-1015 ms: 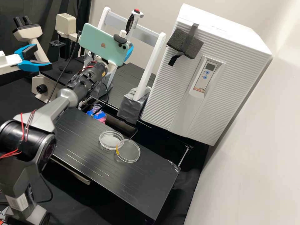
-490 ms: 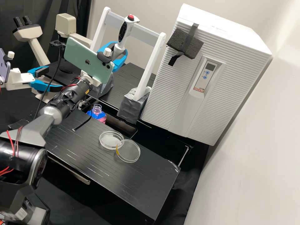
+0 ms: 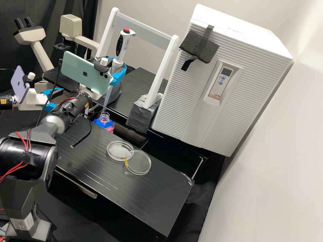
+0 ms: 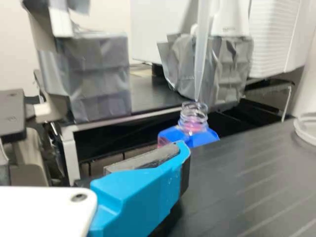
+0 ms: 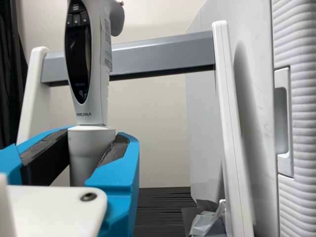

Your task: Use the pipette

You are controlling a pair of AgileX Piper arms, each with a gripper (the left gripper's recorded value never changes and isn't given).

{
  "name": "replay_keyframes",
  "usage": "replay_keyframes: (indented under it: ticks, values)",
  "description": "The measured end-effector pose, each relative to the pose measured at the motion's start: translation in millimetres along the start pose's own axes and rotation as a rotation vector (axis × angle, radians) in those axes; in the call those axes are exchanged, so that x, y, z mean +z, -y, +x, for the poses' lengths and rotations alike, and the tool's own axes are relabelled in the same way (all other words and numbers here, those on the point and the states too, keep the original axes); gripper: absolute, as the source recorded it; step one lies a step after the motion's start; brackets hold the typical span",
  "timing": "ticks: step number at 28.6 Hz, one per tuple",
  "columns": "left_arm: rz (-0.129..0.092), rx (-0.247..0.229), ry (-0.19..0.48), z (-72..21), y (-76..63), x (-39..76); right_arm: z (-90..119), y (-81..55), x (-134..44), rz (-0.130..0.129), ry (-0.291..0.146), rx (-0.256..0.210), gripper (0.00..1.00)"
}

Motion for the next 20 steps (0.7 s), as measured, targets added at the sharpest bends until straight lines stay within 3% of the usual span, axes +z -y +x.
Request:
replay_keyframes:
  ticks: [11,20]
  values:
    - [-0.001,-0.013,-0.012,-0.6,1.9,-3.0,2.6,12.3,17.1,-0.04,0.008,0.065,0.0]
    - [-0.007,-0.016,-0.025,-2.0,3.1,-5.8,1.0,27.0,31.3,-0.064,0.046,0.019,0.0]
